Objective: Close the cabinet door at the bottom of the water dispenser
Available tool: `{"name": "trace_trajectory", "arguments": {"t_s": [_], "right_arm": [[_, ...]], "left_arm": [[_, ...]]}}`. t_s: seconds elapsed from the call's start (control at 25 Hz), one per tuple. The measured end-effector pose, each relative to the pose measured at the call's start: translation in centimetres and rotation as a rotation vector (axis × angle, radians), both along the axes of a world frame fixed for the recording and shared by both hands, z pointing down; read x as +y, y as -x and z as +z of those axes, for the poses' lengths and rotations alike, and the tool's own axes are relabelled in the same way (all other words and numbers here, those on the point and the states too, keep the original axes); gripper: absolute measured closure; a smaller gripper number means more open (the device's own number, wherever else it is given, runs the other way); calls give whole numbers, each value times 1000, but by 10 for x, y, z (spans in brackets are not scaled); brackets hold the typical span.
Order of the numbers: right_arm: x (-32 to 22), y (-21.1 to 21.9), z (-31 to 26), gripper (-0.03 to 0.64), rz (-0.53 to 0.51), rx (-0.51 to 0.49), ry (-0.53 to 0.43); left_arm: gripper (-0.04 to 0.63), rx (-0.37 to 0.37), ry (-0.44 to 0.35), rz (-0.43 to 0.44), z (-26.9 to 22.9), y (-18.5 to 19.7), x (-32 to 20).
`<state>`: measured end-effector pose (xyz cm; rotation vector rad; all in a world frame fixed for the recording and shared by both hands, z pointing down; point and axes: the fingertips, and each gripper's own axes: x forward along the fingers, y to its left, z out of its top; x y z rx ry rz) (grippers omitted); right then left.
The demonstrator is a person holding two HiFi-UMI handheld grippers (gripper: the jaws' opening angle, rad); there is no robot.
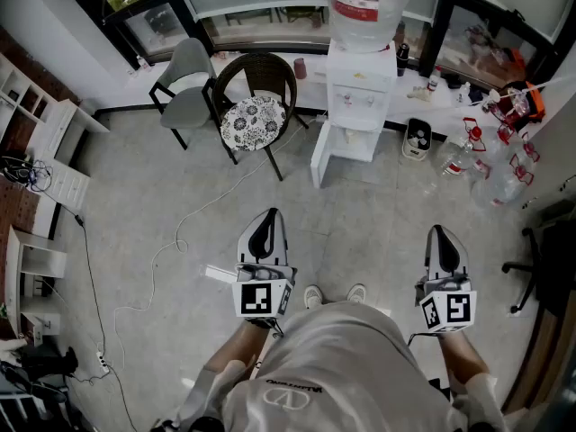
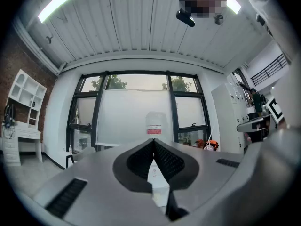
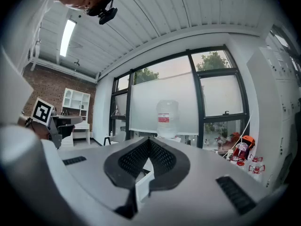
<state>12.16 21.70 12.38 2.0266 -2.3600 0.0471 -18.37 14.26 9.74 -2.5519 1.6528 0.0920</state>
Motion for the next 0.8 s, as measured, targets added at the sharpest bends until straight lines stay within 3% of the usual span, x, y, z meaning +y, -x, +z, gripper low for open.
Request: {"name": "trace_trajectory", "arguments": {"t_s": [0.36, 0.8], "right_arm": [[-1, -7, 4, 603, -35, -50, 24], [-10, -23, 5, 603, -125, -23, 25]], "left_arm": [[588, -18, -7, 4, -2, -13, 0], [588, -13, 3, -65, -2, -38, 3]]}}
